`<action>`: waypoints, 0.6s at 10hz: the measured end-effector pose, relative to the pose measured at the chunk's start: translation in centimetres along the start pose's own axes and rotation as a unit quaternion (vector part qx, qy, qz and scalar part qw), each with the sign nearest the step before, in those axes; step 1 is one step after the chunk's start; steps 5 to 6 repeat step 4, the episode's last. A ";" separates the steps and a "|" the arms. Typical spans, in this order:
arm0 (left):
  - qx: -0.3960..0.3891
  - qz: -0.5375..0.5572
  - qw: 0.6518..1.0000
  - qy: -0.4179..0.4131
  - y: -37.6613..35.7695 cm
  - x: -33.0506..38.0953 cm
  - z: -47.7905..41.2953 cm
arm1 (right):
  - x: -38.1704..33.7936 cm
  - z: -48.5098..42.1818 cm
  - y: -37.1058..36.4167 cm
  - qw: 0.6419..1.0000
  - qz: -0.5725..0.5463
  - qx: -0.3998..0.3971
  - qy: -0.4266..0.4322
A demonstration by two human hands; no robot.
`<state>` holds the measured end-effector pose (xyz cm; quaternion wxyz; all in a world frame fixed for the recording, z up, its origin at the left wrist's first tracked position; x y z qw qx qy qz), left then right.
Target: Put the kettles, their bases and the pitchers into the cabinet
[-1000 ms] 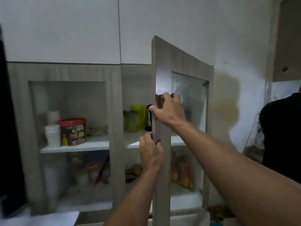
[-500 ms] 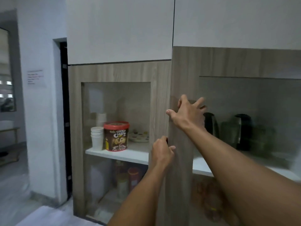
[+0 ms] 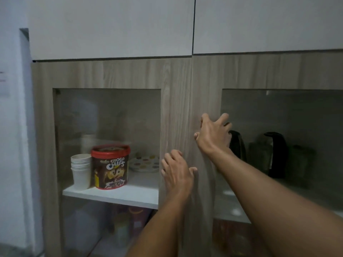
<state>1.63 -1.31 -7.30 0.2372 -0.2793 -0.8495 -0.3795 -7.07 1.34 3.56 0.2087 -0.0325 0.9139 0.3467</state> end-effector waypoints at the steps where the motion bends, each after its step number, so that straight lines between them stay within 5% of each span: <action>1: -0.010 0.018 1.000 0.020 -1.3 -0.5 -1.5 | 0.2 -1.3 -1.7 1.000 0.006 0.011 -0.009; 6: -0.054 0.026 0.998 -0.009 -1.2 -0.7 -2.5 | 0.2 -2.5 -2.2 1.000 -0.005 0.006 -0.019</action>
Point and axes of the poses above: each hand's wrist, its own z-axis away from the middle knuckle, its own y-axis out of the back of the hand, x = y × z, the point moved 3 cm from there along -z, towards the middle knuckle, and after that the axes turned 1 degree about -x, right-handed, at the moved point
